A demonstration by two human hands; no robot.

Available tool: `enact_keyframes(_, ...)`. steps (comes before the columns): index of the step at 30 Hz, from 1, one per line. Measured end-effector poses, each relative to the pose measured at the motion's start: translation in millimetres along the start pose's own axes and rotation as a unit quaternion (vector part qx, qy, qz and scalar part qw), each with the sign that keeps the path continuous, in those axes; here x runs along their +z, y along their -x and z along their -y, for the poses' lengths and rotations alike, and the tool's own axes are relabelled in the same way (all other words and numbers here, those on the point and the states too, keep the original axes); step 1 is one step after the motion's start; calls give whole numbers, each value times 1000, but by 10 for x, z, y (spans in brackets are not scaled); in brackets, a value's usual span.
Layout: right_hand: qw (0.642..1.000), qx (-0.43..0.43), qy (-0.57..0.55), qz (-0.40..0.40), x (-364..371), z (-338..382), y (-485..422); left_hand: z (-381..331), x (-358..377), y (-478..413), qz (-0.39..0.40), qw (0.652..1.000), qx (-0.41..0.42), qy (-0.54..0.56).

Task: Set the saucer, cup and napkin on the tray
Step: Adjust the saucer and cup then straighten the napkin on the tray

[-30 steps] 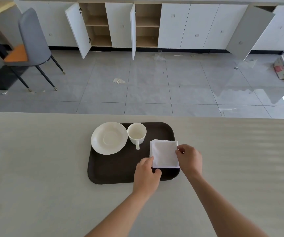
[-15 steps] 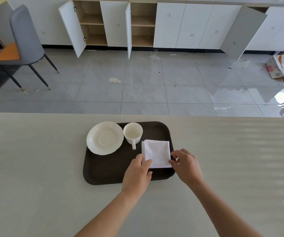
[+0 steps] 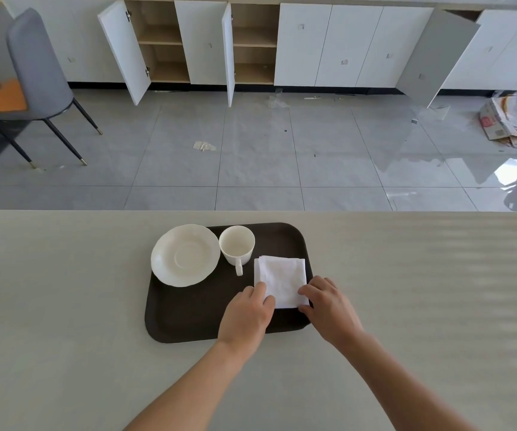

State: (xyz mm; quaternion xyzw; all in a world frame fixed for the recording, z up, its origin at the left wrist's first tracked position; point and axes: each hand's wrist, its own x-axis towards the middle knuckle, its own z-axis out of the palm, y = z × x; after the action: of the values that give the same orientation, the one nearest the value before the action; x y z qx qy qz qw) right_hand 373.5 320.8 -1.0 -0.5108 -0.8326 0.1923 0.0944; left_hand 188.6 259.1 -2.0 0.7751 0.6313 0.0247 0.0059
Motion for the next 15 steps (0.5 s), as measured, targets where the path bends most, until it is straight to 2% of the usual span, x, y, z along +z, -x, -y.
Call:
enact_keyframes(8,999,7,-11,-30,-9,-40,-123,-16,-71,-147,-9,999,14,-47)
enact_keyframes(15,999,-8,-9,-40,-12,-81,-250,-47,-144,-270,24,994,14,-103)
